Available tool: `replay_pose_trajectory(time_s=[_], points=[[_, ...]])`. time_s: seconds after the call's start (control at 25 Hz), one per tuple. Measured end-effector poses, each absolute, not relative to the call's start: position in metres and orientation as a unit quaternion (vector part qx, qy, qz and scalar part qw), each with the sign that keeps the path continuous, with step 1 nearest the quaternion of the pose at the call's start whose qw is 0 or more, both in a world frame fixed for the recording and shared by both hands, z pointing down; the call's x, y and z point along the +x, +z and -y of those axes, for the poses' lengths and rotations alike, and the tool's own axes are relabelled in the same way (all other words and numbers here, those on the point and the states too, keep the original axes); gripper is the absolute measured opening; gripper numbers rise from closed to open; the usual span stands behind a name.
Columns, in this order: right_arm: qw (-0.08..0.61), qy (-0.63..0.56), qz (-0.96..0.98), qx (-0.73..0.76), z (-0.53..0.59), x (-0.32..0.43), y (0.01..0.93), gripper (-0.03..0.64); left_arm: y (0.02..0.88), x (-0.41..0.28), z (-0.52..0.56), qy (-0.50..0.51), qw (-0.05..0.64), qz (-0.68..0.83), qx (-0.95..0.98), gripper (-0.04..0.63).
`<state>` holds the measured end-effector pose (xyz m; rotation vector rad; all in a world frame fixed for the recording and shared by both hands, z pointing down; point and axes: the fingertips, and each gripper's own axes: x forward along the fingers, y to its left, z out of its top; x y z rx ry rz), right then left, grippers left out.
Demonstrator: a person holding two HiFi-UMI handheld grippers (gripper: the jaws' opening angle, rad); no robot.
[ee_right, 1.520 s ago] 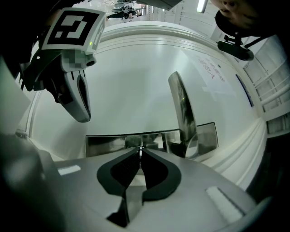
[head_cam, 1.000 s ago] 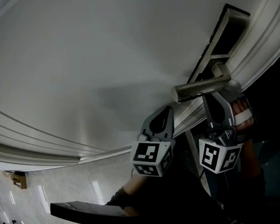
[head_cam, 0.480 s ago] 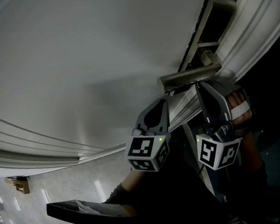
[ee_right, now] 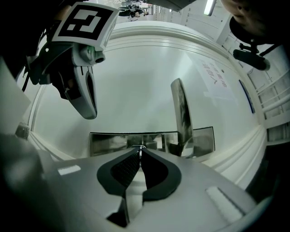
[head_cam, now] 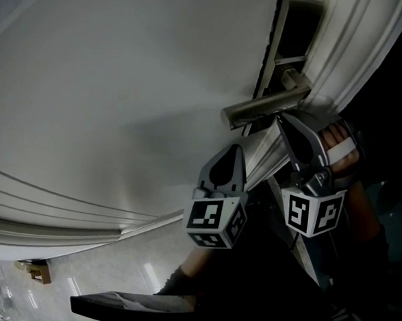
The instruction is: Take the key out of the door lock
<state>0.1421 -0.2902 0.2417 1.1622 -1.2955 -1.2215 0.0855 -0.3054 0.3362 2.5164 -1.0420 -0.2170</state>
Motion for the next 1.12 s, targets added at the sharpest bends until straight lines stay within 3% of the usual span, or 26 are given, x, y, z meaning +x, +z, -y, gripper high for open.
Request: replay_pose_trajectory(time_s=[1.12], points=[[0.481,-0.509,0.533,0.476,0.289,0.141,0.239,0.012,0.326,0.083,0.305,-0.086,0.182,0.379,0.903,0.000]])
